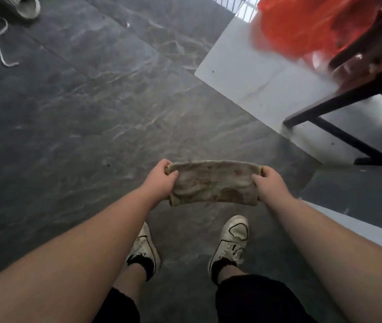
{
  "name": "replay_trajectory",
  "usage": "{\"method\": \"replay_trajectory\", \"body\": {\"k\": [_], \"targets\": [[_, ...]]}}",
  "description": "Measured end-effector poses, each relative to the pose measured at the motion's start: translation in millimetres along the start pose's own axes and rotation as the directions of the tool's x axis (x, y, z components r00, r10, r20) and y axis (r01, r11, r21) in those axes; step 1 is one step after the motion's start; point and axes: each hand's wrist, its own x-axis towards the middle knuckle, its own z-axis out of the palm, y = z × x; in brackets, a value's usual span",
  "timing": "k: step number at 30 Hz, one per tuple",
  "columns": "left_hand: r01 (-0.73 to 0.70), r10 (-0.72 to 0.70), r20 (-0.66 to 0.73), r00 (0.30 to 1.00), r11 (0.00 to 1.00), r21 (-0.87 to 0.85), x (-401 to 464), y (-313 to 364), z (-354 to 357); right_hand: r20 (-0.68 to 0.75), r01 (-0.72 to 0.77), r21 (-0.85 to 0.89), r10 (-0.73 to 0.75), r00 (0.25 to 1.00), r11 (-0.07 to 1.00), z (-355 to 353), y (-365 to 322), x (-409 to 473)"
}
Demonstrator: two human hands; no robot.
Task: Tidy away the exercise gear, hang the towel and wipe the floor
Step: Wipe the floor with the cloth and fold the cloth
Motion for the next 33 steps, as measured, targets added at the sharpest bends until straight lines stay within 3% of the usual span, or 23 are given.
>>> {"method": "replay_trajectory", "body": {"k": [8,11,13,15,16,18,20,21,24,27,33], "targets": [[-0.116,0.118,0.005,0.993,0.973,0.197,172,-105,47,0.045,0.038,-0.213,-0.029,0.999,0.976,105,86,157],[-0.159,0.163,0.022,0.986,0.916,0.368,223,-118,57,0.089,0.061,-0.327,-0.034,0.995,0.943,129,108,197],[-0.142,0.166,0.004,0.986,0.827,0.544,243,-120,59,0.068,0.108,-0.412,-0.087,0.994,0.905,139,119,214],[-0.109,0.234,-0.076,0.969,0.686,0.719,248,-118,58,0.000,0.229,-0.517,-0.267,0.964,0.825,142,125,221],[-0.145,0.338,-0.093,0.936,0.614,0.776,248,-118,60,-0.011,0.312,-0.573,-0.387,0.922,0.758,143,127,221],[-0.333,0.590,-0.012,0.808,0.473,0.816,240,-123,70,0.054,0.470,-0.643,-0.576,0.815,0.605,151,128,214],[-0.484,0.694,0.120,0.710,0.357,0.799,232,-136,86,0.158,0.567,-0.665,-0.650,0.743,0.487,170,131,203],[-0.517,0.698,0.172,0.695,0.319,0.795,230,-144,96,0.186,0.586,-0.668,-0.660,0.728,0.458,182,134,199],[-0.524,0.615,0.239,0.752,0.336,0.783,231,-163,124,0.216,0.569,-0.674,-0.611,0.762,0.472,217,144,197],[-0.477,0.559,0.211,0.802,0.387,0.789,236,-172,140,0.153,0.487,-0.695,-0.554,0.819,0.529,236,153,205],[-0.429,0.559,0.195,0.806,0.325,0.843,250,-188,152,0.061,0.429,-0.721,-0.567,0.821,0.544,255,166,215]]}}
